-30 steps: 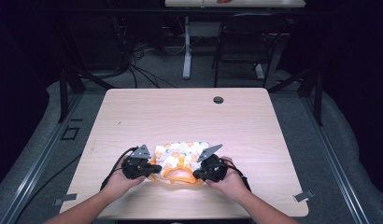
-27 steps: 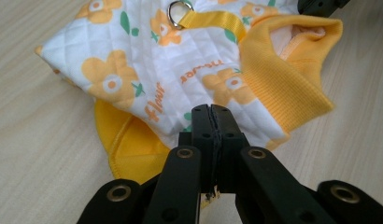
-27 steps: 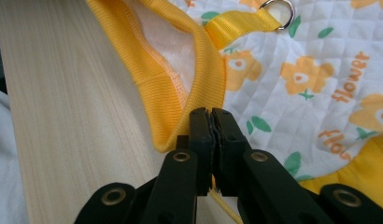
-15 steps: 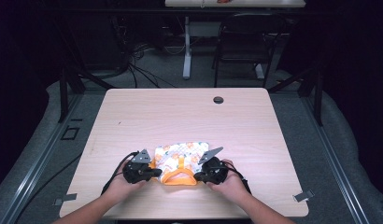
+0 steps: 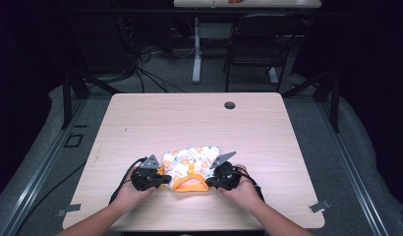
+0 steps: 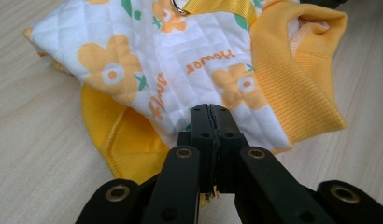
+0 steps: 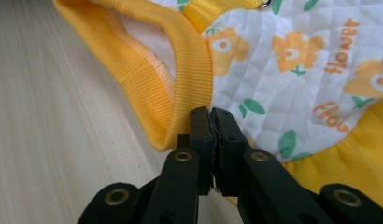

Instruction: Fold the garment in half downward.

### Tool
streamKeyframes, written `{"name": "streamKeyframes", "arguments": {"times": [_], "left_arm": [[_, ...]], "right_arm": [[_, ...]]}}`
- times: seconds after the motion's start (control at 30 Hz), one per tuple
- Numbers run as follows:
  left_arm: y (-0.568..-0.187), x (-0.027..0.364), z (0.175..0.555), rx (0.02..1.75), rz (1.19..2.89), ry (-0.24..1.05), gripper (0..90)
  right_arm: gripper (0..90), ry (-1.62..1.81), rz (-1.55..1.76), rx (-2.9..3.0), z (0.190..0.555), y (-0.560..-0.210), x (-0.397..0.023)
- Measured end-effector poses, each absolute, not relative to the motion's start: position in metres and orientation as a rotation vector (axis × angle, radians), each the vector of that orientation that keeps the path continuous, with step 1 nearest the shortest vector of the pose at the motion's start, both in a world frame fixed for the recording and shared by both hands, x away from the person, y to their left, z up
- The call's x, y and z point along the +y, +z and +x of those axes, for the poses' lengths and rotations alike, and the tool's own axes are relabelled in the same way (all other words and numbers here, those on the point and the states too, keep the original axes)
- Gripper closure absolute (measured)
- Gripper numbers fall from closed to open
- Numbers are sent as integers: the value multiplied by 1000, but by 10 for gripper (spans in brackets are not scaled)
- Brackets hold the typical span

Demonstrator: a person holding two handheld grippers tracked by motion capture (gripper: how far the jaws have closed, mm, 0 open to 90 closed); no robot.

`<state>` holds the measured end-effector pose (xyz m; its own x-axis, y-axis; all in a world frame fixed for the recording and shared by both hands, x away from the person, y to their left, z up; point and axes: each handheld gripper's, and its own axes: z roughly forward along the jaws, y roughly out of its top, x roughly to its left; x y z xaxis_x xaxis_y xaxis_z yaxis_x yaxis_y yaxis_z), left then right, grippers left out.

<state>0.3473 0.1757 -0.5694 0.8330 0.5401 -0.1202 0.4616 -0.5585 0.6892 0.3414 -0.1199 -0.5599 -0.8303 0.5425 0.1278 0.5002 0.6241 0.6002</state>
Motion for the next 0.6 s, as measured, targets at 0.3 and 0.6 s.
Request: {"name": "streamKeyframes", "arguments": {"times": [0.3, 0.6], "left_arm": [[-571, 175, 359, 781, 2213, 136, 892], [-572, 172, 373, 811, 2196, 167, 893]], "right_arm": [[871, 1013, 948, 2738, 355, -561, -123], [872, 991, 961, 2717, 367, -560, -122]]}}
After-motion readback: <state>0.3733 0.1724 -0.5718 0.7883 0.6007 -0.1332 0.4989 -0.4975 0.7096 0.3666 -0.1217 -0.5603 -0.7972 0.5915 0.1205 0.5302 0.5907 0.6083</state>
